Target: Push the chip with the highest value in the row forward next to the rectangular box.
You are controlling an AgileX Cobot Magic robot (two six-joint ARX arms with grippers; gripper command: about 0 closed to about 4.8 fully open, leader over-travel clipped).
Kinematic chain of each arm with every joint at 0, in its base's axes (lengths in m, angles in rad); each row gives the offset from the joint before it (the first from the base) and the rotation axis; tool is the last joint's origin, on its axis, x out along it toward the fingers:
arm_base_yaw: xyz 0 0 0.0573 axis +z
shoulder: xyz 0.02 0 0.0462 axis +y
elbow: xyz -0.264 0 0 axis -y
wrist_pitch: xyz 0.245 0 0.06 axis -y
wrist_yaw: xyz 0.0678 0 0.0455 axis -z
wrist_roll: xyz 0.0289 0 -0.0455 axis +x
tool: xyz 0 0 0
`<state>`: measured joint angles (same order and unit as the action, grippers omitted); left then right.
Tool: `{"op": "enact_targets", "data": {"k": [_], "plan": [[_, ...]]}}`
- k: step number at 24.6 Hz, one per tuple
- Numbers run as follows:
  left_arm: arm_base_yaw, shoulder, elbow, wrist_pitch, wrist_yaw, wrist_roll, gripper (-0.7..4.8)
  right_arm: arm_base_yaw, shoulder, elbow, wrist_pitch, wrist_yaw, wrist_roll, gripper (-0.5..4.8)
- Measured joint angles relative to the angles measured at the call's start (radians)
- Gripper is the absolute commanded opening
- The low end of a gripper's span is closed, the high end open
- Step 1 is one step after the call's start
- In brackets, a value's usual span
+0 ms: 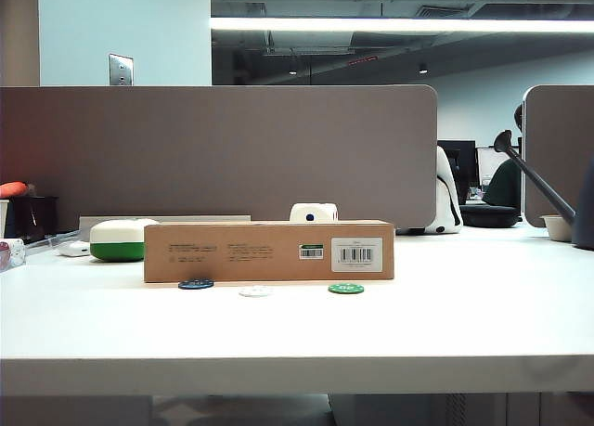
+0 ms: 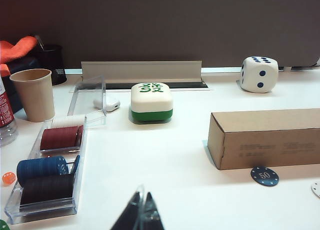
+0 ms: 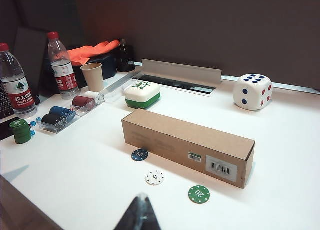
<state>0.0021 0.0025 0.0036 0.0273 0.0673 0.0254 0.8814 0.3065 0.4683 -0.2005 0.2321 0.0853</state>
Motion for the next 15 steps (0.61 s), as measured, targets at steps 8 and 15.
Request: {"op": "enact_targets", "data": {"k": [8,15], "plan": [[0.000,0.000,0.000,0.000,0.000,0.000,-0.05,0.000,-0.001,0.000,0.000,0.000,-0.014,-0.05],[0.000,0.000,0.000,-0.001,0.000,0.000,-0.05,-0.136,-0.136,-0.090,-0.001,-0.027,-0.113,-0.05]]}}
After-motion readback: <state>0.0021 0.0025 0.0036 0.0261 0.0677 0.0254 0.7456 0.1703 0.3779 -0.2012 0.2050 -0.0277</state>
